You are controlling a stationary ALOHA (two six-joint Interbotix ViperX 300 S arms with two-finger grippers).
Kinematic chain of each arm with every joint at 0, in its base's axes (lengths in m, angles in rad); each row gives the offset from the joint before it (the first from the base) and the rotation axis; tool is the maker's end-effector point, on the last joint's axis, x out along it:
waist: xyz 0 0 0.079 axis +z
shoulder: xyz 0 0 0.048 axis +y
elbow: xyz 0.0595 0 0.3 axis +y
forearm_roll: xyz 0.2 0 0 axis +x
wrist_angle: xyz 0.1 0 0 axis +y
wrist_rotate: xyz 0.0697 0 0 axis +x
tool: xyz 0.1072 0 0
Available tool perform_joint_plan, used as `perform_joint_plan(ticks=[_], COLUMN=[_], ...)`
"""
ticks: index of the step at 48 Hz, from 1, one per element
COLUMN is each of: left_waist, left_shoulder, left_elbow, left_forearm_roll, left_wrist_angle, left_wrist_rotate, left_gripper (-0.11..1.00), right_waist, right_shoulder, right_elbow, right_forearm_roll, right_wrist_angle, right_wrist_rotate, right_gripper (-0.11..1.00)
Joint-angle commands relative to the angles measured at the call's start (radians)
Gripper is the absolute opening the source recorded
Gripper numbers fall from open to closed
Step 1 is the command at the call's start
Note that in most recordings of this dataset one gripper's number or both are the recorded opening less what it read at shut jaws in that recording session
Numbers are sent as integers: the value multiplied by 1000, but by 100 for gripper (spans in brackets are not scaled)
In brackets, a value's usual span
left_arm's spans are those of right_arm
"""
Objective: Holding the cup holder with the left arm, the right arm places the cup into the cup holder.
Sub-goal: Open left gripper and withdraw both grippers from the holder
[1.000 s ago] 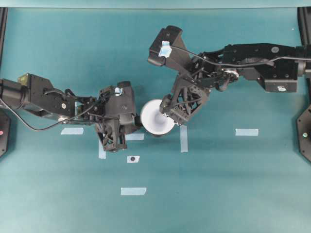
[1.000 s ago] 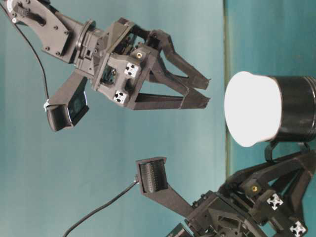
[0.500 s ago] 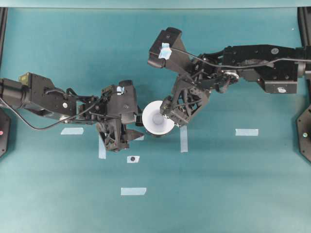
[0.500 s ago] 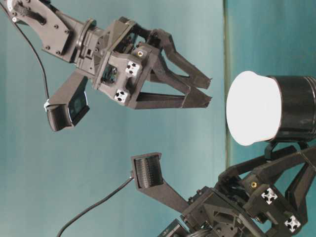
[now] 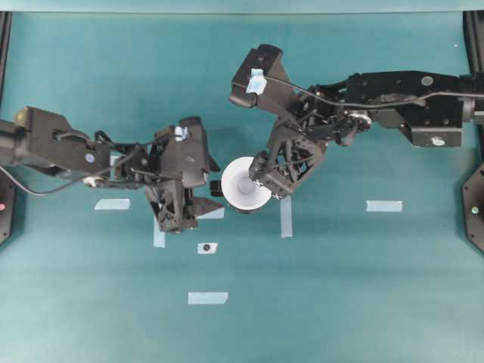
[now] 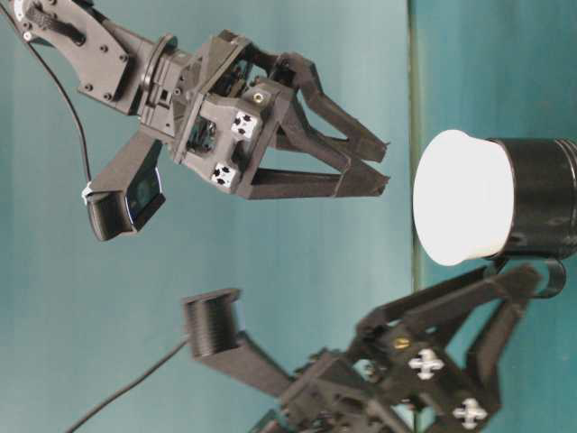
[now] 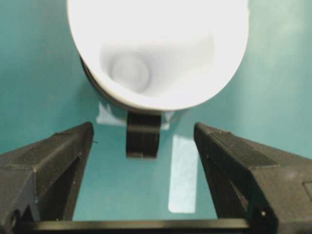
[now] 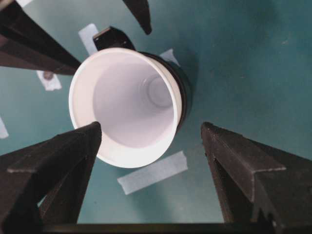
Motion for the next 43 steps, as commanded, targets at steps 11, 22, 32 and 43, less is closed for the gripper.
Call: perform_joint_plan(ticks=[11,22,32,43], left_waist=[-3,-3,-3,-8], left_shoulder=[-89,-124,-143,-160], left_elbow=[9,15,26,28], left_forearm_roll=[2,2,2,2], left_wrist_angle=[3,58,69,69], left_wrist_rotate=[0,0,-2,-3], left_gripper=[87,87,86,86], right_waist=[15,23,23,23], right_shoulder=[-74,-110,-160,-225], right_elbow=[-5,14,48,75], right_forearm_roll=[2,2,-2,-3], right_wrist_angle=[-8,-9,-9,-29], right_wrist_rotate=[-3,-5,-28,-29], right_gripper=[88,88,87,87])
